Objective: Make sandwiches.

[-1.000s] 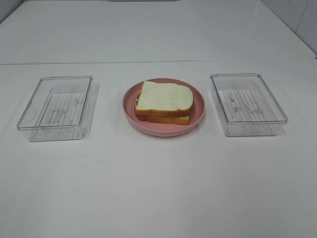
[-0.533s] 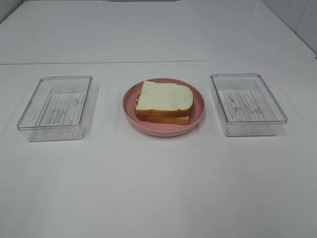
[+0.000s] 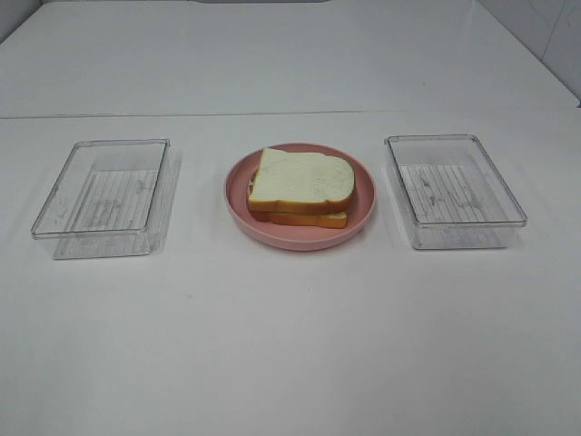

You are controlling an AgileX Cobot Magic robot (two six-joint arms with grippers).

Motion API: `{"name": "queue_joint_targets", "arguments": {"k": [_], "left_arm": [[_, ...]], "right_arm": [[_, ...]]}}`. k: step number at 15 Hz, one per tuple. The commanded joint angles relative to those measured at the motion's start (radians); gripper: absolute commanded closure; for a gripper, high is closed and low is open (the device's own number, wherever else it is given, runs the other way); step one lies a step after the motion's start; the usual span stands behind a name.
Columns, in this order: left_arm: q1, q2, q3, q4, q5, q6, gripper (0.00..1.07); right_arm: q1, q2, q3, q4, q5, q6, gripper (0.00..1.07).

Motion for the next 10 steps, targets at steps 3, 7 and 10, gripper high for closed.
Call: {"name": "queue_joint_targets", "arguments": {"k": [3, 7, 10], "left_arm": [[-0.003, -0.016, 0.001, 0.0, -0.009, 0.0, 0.04], [-0.003, -0.016, 0.001, 0.0, -0.009, 0.0, 0.04], [-0.003, -0.016, 0.001, 0.0, -0.009, 0.0, 0.04]], "right_arm": [[-0.001, -0.028, 0.002, -0.001, -0.008, -0.002, 0.27], [-0.001, -0.028, 0.002, -0.001, -0.008, -0.002, 0.27], [-0.001, -0.028, 0.002, -0.001, -0.008, -0.002, 0.27]]}}
